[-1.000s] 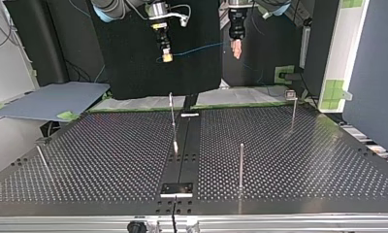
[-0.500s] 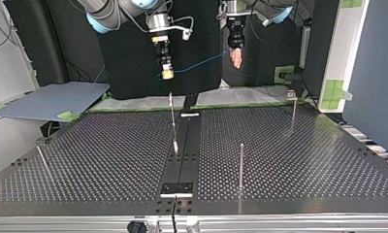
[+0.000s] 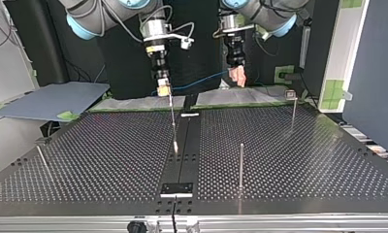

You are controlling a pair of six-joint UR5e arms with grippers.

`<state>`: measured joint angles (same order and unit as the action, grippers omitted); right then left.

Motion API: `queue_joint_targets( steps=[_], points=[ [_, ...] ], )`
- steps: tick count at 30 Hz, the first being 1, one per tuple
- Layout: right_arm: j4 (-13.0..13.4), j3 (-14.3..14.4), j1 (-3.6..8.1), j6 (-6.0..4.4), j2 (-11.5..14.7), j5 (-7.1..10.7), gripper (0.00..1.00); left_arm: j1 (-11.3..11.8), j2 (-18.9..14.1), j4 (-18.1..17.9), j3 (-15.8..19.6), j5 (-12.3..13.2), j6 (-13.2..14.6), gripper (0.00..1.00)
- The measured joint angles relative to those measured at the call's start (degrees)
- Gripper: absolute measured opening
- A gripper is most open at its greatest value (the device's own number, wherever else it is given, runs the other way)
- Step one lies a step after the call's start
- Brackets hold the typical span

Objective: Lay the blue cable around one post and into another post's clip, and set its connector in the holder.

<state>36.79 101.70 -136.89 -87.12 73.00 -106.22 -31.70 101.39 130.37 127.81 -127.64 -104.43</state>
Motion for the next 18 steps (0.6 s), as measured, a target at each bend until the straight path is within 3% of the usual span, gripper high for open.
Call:
queue_joint_targets(
  steps=[7,14,18],
  points=[
    [-3.6,-3.6,0.00,0.41,3.2,1.90,0.12,1.0,-3.3,3.3,-3.2,-0.6,-2.3,1.00],
    [-7.6,-7.6,0.00,0.52,3.8,3.28,0.12,1.7,-7.5,7.5,-7.5,-0.9,-5.8,1.00],
    [-10.0,-10.0,0.00,0.58,3.8,3.99,0.12,2.1,-9.6,9.6,-9.6,-1.0,-6.1,1.00]
  ],
)
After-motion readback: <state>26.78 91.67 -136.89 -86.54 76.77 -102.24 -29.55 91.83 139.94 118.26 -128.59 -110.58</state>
